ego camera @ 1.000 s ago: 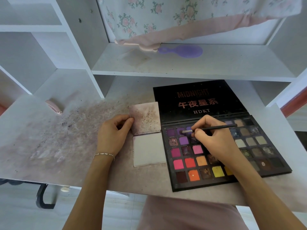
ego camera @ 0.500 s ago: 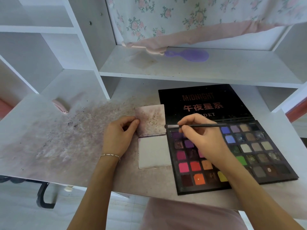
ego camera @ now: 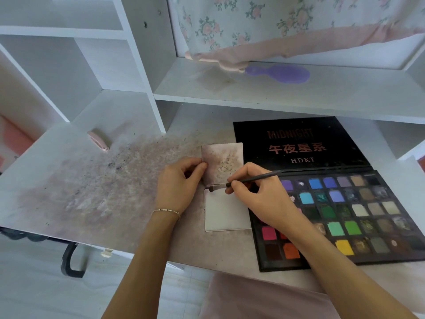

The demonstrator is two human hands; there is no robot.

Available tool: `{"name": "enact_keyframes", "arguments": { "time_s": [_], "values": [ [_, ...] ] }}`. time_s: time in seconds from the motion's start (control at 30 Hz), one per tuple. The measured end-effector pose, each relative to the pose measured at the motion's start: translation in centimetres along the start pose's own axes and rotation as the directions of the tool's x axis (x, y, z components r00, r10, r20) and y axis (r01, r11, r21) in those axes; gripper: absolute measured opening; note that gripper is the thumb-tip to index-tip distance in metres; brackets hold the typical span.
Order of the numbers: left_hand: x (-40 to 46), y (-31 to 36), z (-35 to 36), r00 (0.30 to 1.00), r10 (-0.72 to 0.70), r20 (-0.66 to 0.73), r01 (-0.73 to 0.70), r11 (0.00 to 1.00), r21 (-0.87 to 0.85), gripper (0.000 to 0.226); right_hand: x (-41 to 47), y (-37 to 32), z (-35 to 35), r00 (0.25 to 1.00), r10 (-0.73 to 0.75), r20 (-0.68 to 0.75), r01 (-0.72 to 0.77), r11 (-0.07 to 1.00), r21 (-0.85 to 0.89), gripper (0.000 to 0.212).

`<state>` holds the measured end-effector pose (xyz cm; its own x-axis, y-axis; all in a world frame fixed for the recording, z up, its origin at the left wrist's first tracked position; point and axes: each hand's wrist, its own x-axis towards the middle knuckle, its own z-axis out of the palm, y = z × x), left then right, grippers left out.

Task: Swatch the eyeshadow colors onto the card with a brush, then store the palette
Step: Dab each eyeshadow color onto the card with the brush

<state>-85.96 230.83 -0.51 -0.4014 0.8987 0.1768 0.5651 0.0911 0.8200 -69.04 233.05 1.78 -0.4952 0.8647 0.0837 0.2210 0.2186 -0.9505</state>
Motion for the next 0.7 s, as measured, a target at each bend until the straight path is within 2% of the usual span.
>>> {"name": "enact_keyframes", "arguments": {
  "time_s": [0.23,0.53,0.7],
  "values": [
    [-0.12,0.11,-0.14,1.000,-0.022,0.015,0.023,1.000,-0.018,0.016,0.02,-0.05,0.11,1.000,0.012,0.010,-0.011,0.999,-0.044,0.019],
    [-0.14,0.38,-0.14,0.999,-0.033,0.016,0.033,0.999,-0.035,0.015,0.02,0.11,0.11,0.999,0.032,0.016,-0.031,0.996,-0.084,0.012],
    [-0.18,0.41,-0.14,0.999,-0.038,0.011,0.039,0.998,-0.044,0.014,0.10,0.04,0.17,1.000,0.023,0.009,-0.022,0.995,-0.095,0.017]
  ]
}}
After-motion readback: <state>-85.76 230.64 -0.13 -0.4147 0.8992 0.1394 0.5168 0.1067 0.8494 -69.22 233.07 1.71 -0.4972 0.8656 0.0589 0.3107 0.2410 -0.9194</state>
